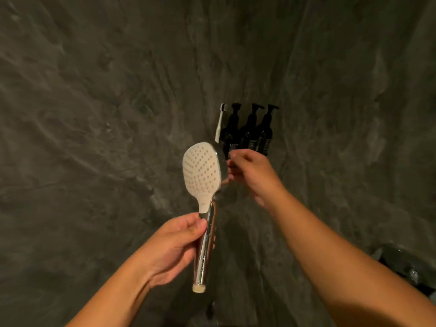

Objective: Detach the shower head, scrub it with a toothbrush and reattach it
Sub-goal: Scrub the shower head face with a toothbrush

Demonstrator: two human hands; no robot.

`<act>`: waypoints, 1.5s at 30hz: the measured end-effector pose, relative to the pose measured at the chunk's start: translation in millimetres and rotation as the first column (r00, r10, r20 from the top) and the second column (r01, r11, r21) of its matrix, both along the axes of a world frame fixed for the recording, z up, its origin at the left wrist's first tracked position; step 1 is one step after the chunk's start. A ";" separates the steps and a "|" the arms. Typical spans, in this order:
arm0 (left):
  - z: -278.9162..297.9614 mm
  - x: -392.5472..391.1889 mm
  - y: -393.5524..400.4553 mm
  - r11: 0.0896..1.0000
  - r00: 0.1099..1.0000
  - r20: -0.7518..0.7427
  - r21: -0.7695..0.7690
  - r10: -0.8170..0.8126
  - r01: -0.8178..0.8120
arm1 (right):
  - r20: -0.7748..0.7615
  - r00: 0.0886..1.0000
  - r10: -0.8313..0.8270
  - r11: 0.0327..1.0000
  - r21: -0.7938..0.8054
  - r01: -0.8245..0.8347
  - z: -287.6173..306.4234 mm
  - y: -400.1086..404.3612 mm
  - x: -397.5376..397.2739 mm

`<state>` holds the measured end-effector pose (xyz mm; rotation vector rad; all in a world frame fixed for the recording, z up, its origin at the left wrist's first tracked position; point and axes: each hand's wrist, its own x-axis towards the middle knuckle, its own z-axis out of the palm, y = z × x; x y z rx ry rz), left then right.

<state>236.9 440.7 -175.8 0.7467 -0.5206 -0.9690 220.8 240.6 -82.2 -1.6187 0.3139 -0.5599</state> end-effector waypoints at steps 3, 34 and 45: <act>-8.9 15.7 2.5 0.999 0.998 0.032 -0.007 0.054 -0.054 | 0.002 0.980 -0.199 0.944 -0.268 0.192 3.3 -6.4 35.3; -4.5 68.4 7.6 0.900 0.864 0.357 0.121 0.355 -0.419 | 0.020 0.903 -0.430 0.744 -0.558 0.367 20.2 -6.0 110.7; 30.4 11.2 -30.8 0.863 0.798 0.484 0.153 0.360 -0.482 | 0.188 0.974 -0.129 0.865 -0.458 0.203 45.4 -8.7 -19.1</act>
